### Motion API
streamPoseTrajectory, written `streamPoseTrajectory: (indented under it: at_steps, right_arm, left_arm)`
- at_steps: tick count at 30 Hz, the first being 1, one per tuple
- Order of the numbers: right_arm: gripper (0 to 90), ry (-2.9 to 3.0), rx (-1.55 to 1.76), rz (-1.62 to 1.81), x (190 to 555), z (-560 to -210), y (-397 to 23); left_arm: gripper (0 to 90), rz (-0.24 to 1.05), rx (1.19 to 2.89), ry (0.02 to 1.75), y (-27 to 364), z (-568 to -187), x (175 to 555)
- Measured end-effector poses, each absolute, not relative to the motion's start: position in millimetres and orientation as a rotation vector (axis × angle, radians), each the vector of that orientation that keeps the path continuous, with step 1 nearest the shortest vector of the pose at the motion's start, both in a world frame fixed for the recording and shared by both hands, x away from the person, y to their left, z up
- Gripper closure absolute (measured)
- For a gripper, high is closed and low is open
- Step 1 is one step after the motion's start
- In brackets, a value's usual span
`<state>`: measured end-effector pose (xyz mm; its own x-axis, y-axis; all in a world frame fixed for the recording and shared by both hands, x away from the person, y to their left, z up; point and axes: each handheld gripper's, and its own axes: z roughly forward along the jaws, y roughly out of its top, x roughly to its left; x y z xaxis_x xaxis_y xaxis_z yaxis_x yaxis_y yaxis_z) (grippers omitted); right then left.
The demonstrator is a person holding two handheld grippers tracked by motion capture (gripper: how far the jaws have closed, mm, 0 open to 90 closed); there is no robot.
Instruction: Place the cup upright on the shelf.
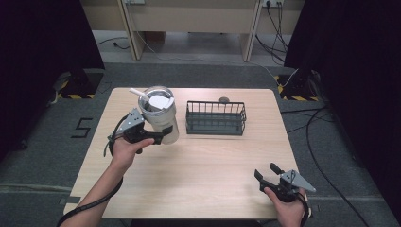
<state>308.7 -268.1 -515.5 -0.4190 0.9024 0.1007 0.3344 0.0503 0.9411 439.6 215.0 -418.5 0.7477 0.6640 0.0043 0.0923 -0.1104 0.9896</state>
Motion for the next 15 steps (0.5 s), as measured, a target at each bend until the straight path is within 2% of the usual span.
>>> streamPoseTrajectory:
  at_steps: [15]
  right_arm:
    - [27.0,1.795,1.245,1.377,309,-516,-268]
  left_arm:
    - [10.7,0.523,1.636,0.601,202,-413,449]
